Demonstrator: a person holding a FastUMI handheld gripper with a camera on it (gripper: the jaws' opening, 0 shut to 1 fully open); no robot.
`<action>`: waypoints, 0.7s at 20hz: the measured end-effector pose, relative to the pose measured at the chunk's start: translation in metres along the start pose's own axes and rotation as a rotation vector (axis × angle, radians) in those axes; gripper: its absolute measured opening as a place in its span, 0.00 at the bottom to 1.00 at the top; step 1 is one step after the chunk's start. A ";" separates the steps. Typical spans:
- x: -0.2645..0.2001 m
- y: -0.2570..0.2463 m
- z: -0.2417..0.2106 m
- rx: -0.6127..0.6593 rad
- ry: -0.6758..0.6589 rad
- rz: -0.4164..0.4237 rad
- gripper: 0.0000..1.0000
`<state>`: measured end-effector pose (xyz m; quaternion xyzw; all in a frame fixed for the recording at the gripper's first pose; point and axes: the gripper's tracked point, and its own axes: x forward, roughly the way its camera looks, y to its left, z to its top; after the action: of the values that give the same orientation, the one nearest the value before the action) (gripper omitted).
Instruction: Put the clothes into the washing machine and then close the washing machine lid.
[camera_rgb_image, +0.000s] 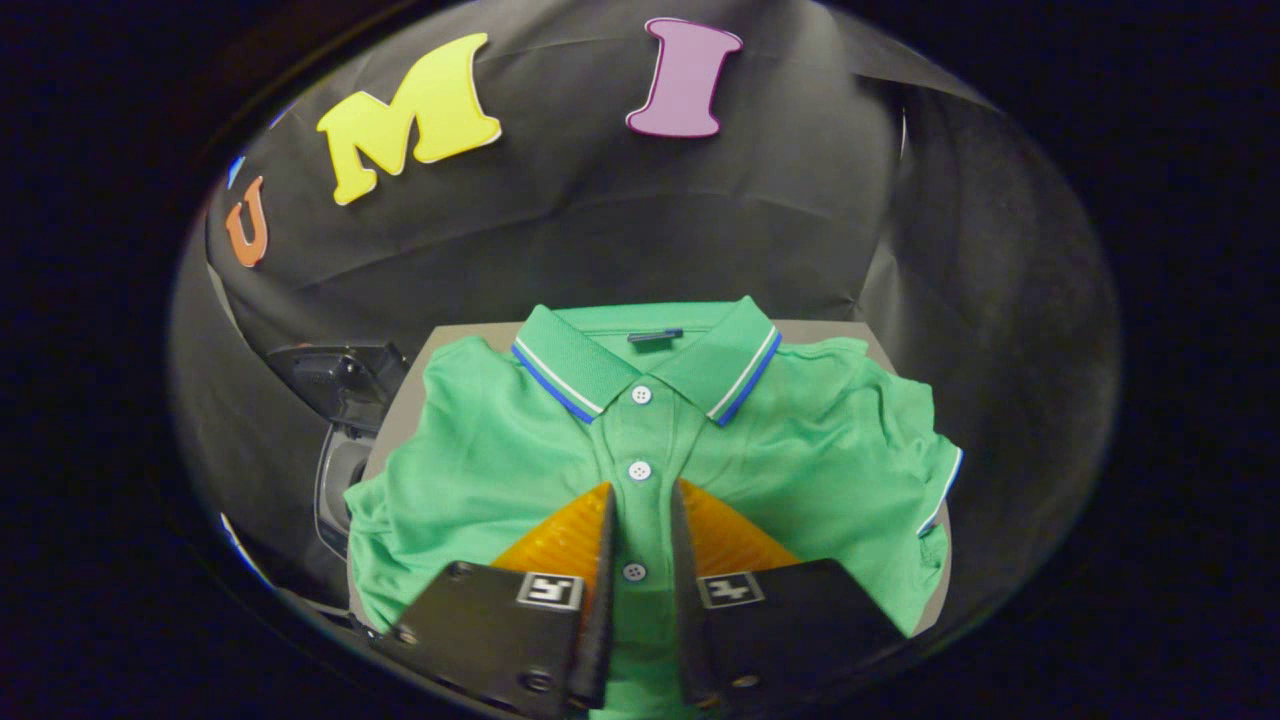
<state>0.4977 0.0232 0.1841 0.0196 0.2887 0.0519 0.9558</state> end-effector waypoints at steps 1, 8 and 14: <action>0.001 -0.001 0.001 0.007 -0.017 0.009 0.16; -0.009 0.005 -0.006 0.007 -0.067 0.037 0.07; -0.045 0.025 -0.019 0.031 -0.139 0.041 0.06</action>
<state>0.4479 0.0429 0.1941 0.0440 0.2221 0.0657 0.9718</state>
